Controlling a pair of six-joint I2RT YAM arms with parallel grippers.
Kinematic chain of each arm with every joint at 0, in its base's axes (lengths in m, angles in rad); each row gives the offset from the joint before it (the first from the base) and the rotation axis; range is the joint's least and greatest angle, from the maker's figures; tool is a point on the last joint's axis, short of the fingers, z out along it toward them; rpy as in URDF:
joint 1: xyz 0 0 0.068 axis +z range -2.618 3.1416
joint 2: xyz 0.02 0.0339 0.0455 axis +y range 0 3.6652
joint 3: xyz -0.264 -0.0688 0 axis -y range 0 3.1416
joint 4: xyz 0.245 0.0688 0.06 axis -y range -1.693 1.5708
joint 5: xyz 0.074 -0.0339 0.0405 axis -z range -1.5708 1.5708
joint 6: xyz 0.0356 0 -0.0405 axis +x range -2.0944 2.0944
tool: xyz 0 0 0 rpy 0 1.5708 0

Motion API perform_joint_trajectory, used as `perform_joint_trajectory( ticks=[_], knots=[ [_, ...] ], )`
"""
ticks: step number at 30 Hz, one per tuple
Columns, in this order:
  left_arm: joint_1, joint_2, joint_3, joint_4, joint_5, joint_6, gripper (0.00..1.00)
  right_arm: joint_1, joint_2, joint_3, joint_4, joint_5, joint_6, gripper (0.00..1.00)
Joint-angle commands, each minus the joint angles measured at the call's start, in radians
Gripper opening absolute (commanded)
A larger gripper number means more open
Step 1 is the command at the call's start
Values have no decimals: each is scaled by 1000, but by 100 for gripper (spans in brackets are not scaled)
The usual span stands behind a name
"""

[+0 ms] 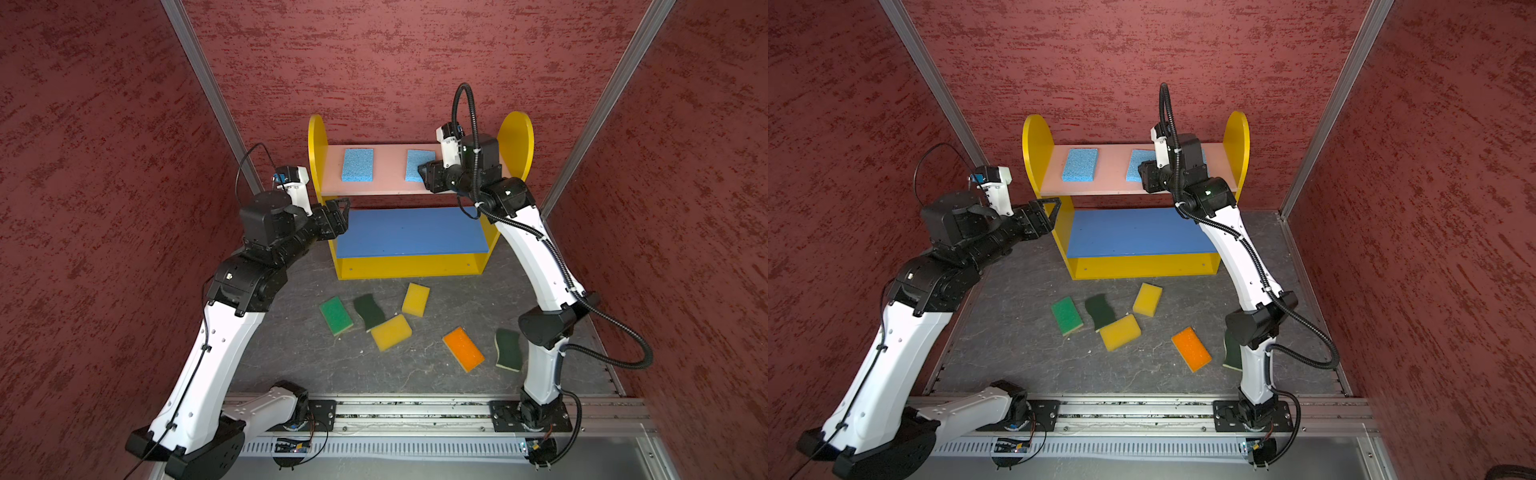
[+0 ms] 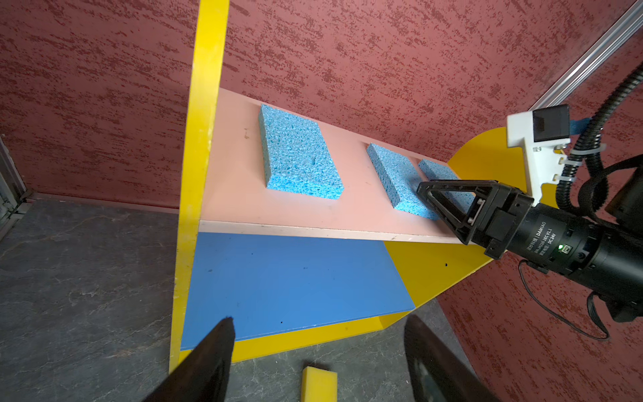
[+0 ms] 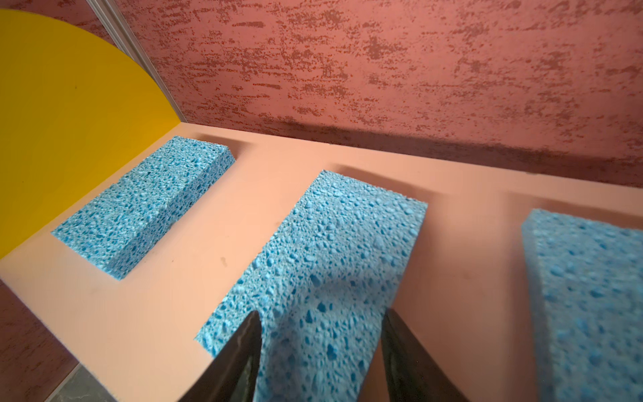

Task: Arrange cleaning sponges on a shelf
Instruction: Rotate the cleaning sponge on the shelf.

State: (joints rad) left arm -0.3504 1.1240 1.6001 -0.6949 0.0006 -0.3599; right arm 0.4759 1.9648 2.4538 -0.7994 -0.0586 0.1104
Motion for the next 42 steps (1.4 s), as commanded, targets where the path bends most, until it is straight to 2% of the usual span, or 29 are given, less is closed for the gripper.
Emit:
perform_joint_trajectory(
  ticks=[1,6,12,23,42],
  knots=[
    [7,-22,-3,-2,14,-10,77,1,-59,28,-15,-51,-33,56],
    [8,-37,-4,-11,22,-25,77,10,-81,25,-56,-27,-40,56],
    [8,-57,-9,-31,29,-37,77,22,-106,17,-118,7,-32,61],
    [7,-81,-16,-41,36,-45,77,43,-222,-178,-109,57,-48,56],
    [7,-76,-20,-32,15,-26,77,44,-159,-176,-69,85,-41,49]
  ],
)
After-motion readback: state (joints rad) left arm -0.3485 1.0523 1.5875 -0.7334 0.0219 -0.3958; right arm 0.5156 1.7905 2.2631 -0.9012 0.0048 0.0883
